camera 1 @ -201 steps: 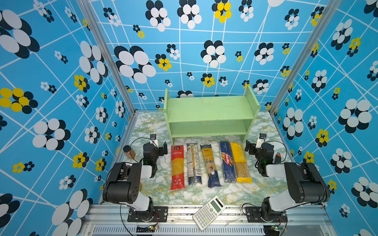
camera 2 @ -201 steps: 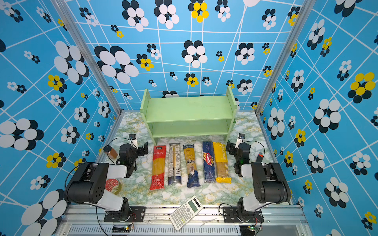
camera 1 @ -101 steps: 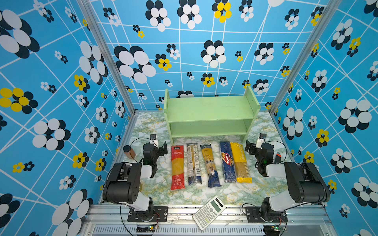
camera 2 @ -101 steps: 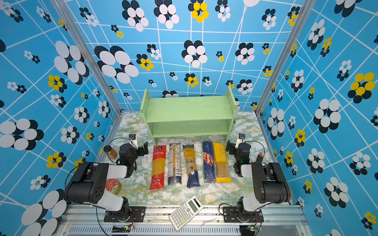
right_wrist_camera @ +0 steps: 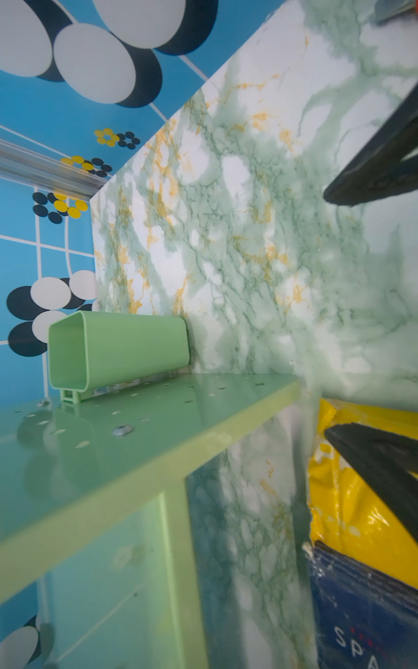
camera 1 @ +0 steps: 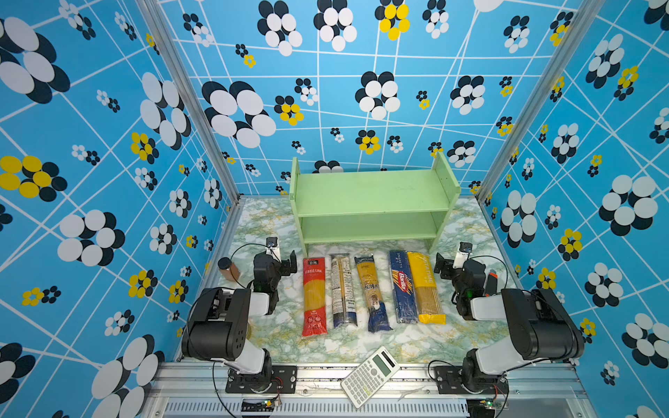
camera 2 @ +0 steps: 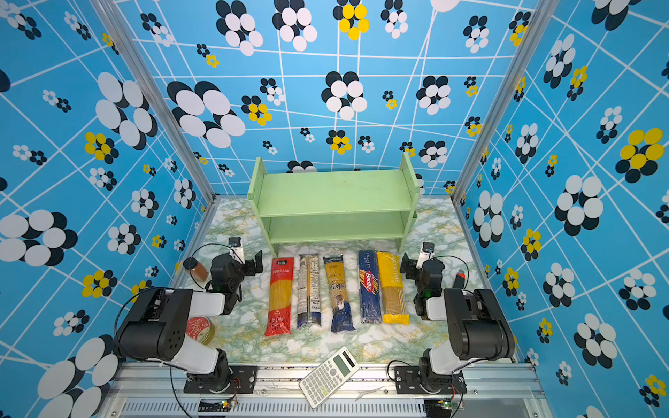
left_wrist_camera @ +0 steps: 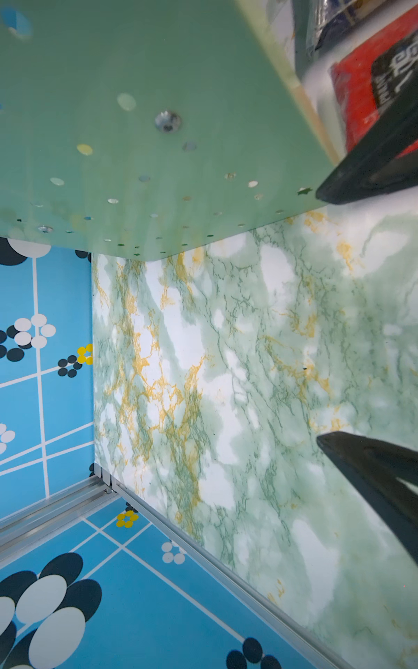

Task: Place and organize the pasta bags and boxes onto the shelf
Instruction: 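Move the left gripper to the red spaghetti bag while the right hovers over Pastatime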

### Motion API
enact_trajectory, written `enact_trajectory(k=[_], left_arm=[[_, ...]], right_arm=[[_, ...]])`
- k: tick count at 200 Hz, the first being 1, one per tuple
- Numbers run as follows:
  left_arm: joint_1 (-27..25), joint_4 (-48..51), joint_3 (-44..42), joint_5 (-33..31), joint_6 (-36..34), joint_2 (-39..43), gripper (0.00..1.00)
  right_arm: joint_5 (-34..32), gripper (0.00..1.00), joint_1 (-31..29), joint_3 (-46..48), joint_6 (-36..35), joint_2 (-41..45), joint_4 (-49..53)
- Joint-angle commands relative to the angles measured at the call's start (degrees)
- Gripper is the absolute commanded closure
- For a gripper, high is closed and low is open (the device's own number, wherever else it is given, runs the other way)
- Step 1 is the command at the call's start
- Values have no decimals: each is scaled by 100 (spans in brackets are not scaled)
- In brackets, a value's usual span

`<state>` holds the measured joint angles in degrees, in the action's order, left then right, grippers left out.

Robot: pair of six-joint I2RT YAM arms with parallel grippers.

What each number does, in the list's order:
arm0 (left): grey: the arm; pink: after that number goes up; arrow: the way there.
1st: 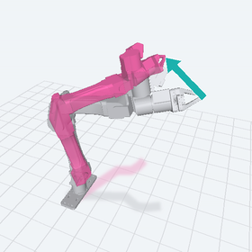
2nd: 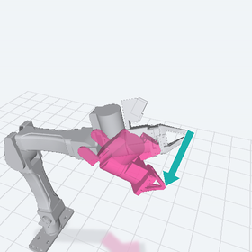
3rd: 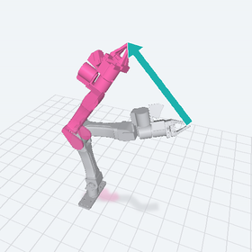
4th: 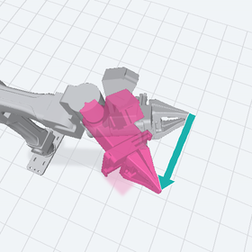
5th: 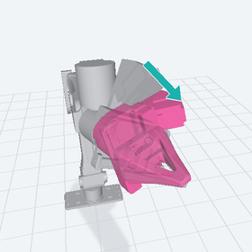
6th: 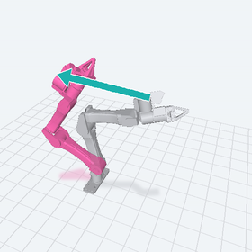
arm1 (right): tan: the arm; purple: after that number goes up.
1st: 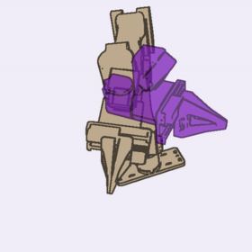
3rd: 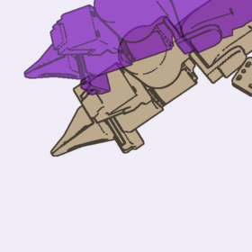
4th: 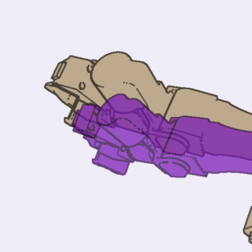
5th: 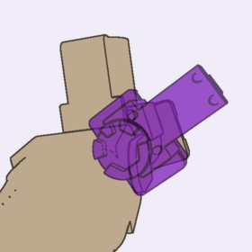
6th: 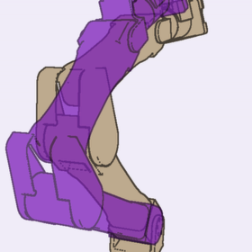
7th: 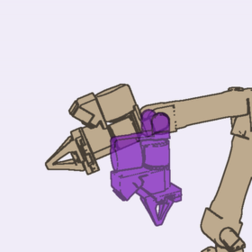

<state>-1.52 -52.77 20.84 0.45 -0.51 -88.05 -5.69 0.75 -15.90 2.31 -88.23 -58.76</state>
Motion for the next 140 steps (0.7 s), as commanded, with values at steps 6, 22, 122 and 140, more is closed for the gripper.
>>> enact_trajectory(k=[6, 22, 122, 140], left_arm=[[-39, -223, -60, 121, -89, -10, 1], [-35, -249, -135, 116, -80, 107, 1], [-288, 1163, -563, 154, 112, 2541, 1], [-304, 1707, -530, 197, 356, 3114, 1]], right_arm=[[-35, 4, -65, 258, 2, 16, -873], [-111, 5, -62, 342, 32, 38, -1051], [56, 6, -62, -429, 109, 2318, 2853], [326, 6, -67, -580, 224, 2704, 3554]])
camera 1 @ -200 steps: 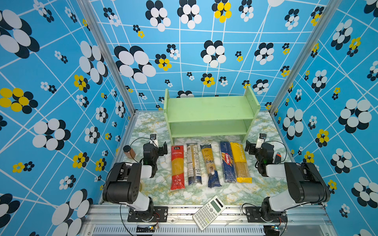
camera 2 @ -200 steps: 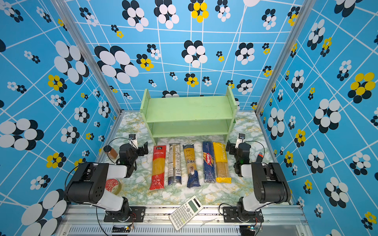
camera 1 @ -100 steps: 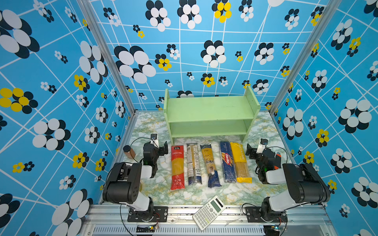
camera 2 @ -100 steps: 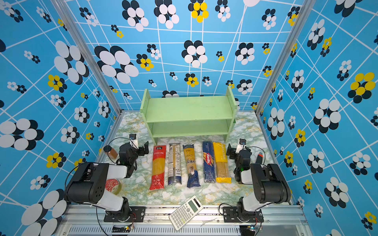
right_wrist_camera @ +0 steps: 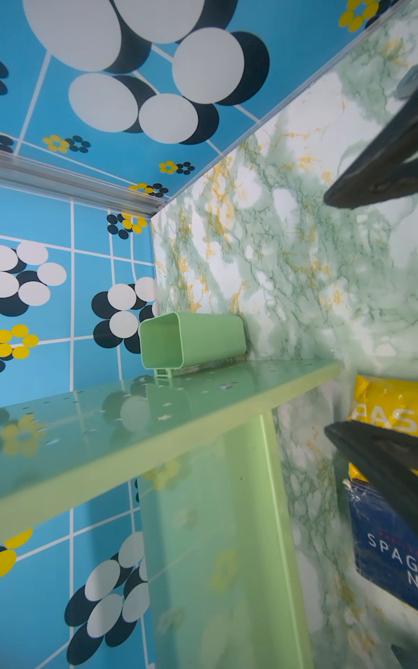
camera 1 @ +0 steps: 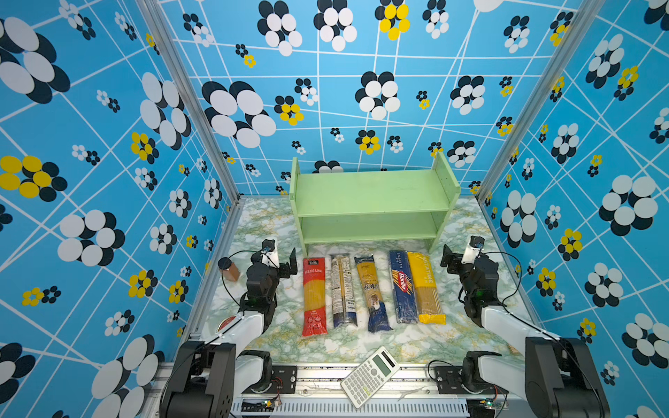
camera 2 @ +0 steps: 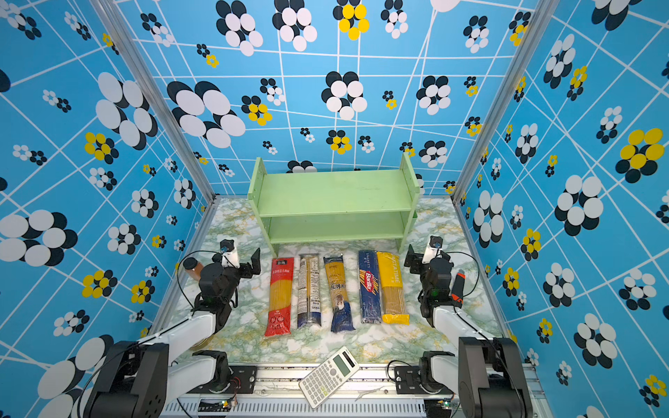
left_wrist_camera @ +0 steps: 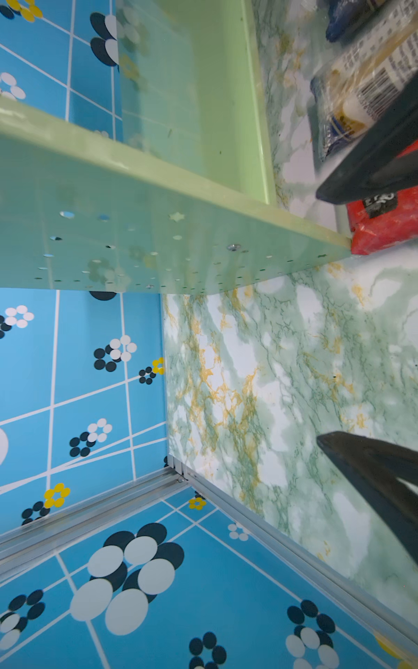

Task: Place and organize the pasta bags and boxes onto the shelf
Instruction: 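Move the left gripper to the red spaghetti bag while the right hovers over Pastatime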

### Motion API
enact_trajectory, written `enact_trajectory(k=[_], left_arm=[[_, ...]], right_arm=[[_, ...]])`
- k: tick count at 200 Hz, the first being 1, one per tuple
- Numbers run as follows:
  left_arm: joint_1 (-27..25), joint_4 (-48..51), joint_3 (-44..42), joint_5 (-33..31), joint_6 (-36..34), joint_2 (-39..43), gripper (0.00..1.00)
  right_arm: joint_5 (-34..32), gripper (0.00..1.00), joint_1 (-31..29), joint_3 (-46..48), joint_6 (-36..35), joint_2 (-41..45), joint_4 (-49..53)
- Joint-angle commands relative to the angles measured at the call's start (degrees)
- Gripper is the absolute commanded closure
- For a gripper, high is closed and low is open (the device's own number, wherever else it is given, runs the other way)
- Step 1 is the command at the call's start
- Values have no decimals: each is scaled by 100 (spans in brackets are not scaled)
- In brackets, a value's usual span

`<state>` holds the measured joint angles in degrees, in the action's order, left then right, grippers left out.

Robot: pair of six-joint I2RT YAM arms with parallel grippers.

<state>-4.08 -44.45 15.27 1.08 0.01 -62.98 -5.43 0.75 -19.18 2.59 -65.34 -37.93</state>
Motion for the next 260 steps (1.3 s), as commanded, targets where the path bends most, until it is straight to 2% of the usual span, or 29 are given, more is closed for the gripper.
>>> enact_trajectory(k=[1, 58, 87, 128, 160, 193, 217, 260], left_arm=[[-49, 897, 28, 136, 310, 635, 1], [-246, 2646, 179, 308, 1005, 2264, 1], [-353, 3528, 352, 342, 1273, 2757, 1], [-704, 4119, 478, 431, 1704, 2948, 1], [-1350, 4754, 740, -95, 1786, 2942, 1], [-1839, 5081, 763, -219, 2012, 2924, 1], [-2037, 5376, 751, -285, 2371, 2940, 1], [-2318, 6076, 775, -255, 2960, 3121, 1]], right_arm=[[325, 6, -62, -266, 201, 438, 1520], [1383, 9, -65, -848, 960, 1106, 3302], [1903, 10, -65, -1264, 1165, 1163, 4158], [2462, 11, -75, -1576, 1486, 1258, 4766], [2613, 11, -82, -1643, 1618, 1375, 5114], [3092, 13, -157, -1683, 1744, 1212, 5300], [3332, 13, -312, -1725, 1848, 1087, 5321], [3373, 14, -624, -1890, 1929, 1066, 5496]])
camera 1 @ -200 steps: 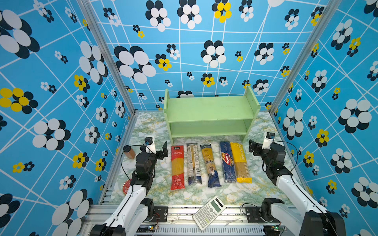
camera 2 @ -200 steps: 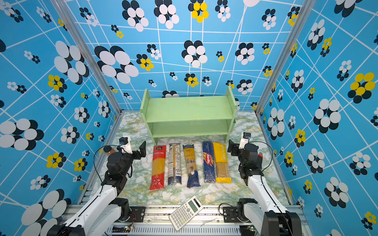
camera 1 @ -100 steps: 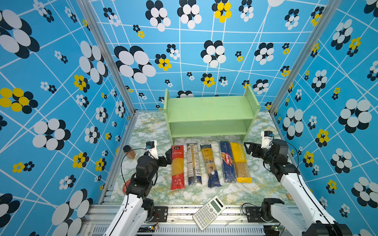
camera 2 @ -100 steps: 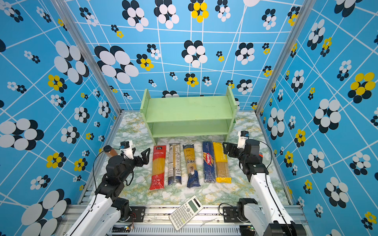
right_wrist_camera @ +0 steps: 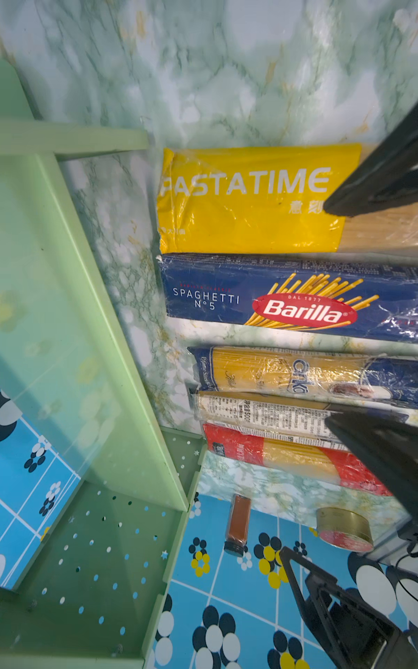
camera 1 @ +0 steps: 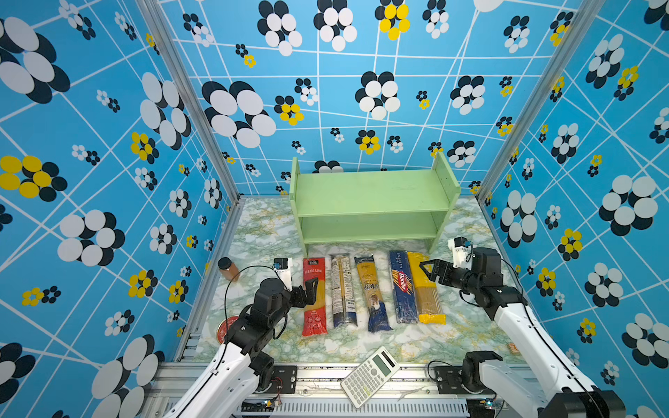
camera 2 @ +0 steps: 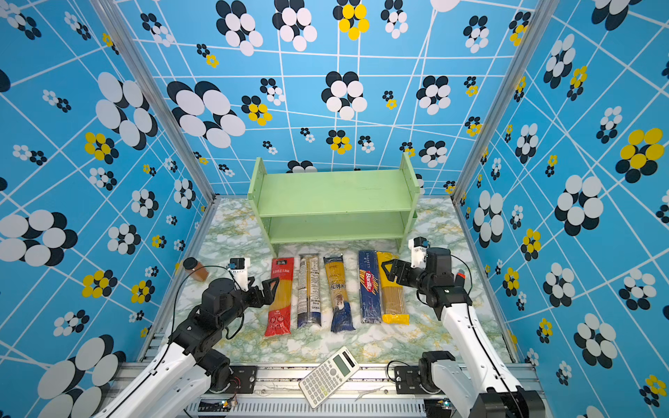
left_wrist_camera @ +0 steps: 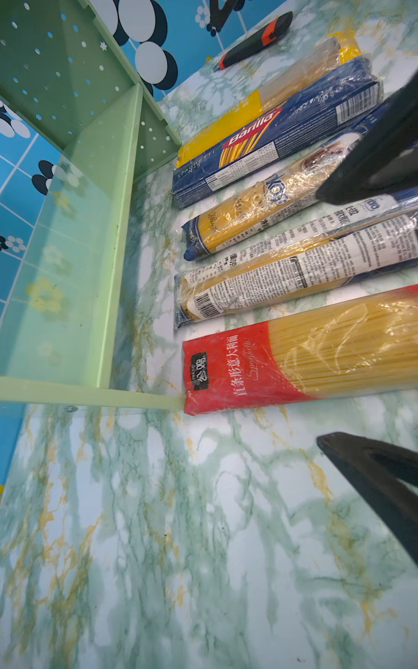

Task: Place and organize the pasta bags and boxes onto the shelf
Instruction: 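Move the left gripper to the red spaghetti bag while the right hovers over Pastatime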

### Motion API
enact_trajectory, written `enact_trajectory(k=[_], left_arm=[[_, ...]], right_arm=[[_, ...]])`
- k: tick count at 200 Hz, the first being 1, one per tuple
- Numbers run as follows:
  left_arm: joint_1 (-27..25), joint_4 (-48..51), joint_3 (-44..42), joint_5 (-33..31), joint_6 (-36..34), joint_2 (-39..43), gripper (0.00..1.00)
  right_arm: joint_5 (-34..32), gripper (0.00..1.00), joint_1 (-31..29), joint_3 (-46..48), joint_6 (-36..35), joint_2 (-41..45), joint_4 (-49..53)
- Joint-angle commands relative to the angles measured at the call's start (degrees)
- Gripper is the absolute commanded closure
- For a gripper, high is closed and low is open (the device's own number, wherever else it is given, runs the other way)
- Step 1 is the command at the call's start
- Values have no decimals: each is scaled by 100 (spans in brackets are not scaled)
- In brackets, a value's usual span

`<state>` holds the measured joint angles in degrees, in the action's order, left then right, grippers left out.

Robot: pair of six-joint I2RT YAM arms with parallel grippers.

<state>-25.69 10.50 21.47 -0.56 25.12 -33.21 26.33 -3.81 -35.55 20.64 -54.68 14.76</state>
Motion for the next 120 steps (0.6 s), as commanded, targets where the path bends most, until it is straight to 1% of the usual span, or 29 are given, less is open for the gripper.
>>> enact_trajectory(k=[1, 15, 18, 22, 53, 77, 120], left_arm=[[-165, 601, 150, -97, 462, 146, 1], [-246, 833, 171, -161, 621, 216, 1], [-258, 887, 184, -178, 654, 225, 1], [-275, 950, 197, -196, 703, 238, 1], [-446, 1317, 290, -297, 1072, 179, 1], [-703, 1633, 435, -519, 1197, -19, 1], [-1216, 1916, 604, -894, 1397, -544, 1]], right_arm=[[197, 14, -174, -252, 124, 0, 236], [196, 14, -234, -350, 116, 1, 364], [188, 14, -413, -373, 115, -11, 394], [174, 14, -478, -399, 120, -16, 443], [-280, 15, -892, -651, 53, -100, 876], [-628, 15, -1147, -827, -12, -205, 1204], [-810, 15, -1376, -892, 23, -381, 1315]])
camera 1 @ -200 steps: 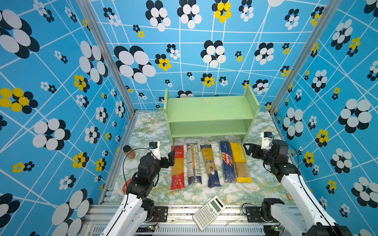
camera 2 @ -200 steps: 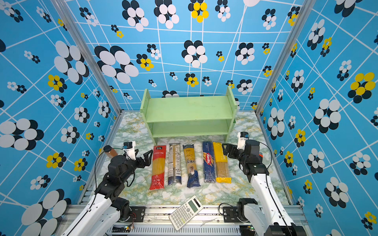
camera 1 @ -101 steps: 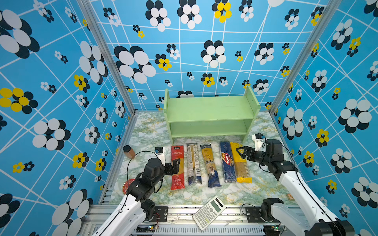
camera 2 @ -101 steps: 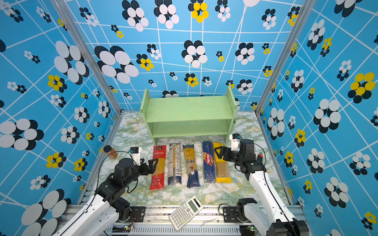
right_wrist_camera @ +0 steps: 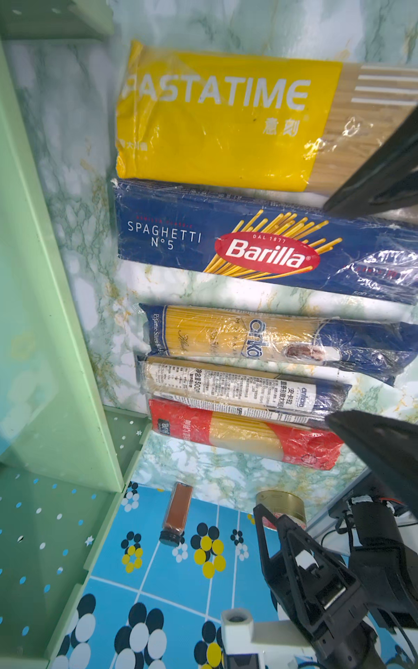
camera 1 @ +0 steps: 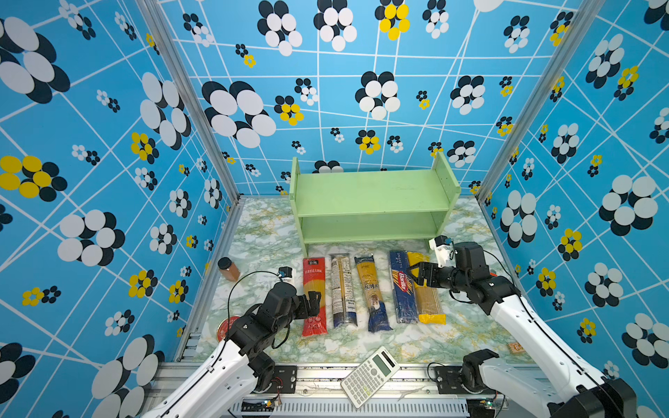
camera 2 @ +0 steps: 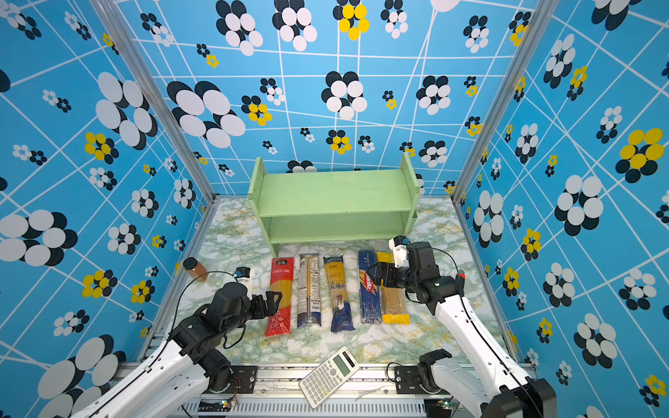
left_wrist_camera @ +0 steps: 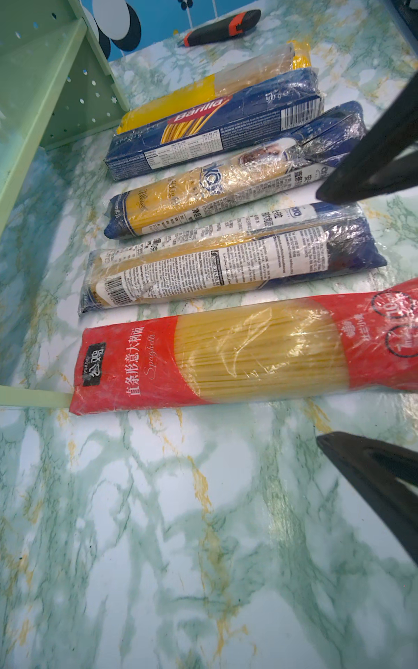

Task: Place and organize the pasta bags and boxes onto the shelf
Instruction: 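Move the left gripper to the red spaghetti bag while the right hovers over Pastatime, then lower the left gripper around the red spaghetti bag's middle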

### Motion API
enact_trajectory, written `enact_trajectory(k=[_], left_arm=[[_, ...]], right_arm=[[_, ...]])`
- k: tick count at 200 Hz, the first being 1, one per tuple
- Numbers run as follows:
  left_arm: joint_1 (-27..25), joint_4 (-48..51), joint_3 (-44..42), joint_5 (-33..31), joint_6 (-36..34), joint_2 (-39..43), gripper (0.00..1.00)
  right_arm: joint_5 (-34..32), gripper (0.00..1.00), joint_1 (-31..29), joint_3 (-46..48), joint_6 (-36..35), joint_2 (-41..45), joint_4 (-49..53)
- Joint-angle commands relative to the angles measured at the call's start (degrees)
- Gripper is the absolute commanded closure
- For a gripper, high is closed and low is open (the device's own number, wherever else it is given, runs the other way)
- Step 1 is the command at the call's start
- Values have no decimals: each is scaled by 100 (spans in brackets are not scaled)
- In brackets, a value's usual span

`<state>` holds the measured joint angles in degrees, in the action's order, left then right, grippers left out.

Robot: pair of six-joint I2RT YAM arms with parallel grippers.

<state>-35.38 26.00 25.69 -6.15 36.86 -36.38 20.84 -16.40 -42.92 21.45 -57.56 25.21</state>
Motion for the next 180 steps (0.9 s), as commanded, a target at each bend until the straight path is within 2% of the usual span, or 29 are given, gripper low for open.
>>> enact_trajectory(k=[1, 39, 99, 180], left_arm=[[-263, 364, 182, -347, 229, -237, 1], [-672, 440, 223, -621, 565, -782, 1], [-930, 602, 445, -716, 699, -1675, 1], [-987, 223, 139, -782, 1014, -1779, 1]], right_arm=[[-263, 15, -126, -156, -56, -100, 268], [-416, 15, -286, -198, -21, -244, 223], [-764, 16, -409, -398, -2, -430, 414], [-898, 16, -473, -364, 17, -510, 357]])
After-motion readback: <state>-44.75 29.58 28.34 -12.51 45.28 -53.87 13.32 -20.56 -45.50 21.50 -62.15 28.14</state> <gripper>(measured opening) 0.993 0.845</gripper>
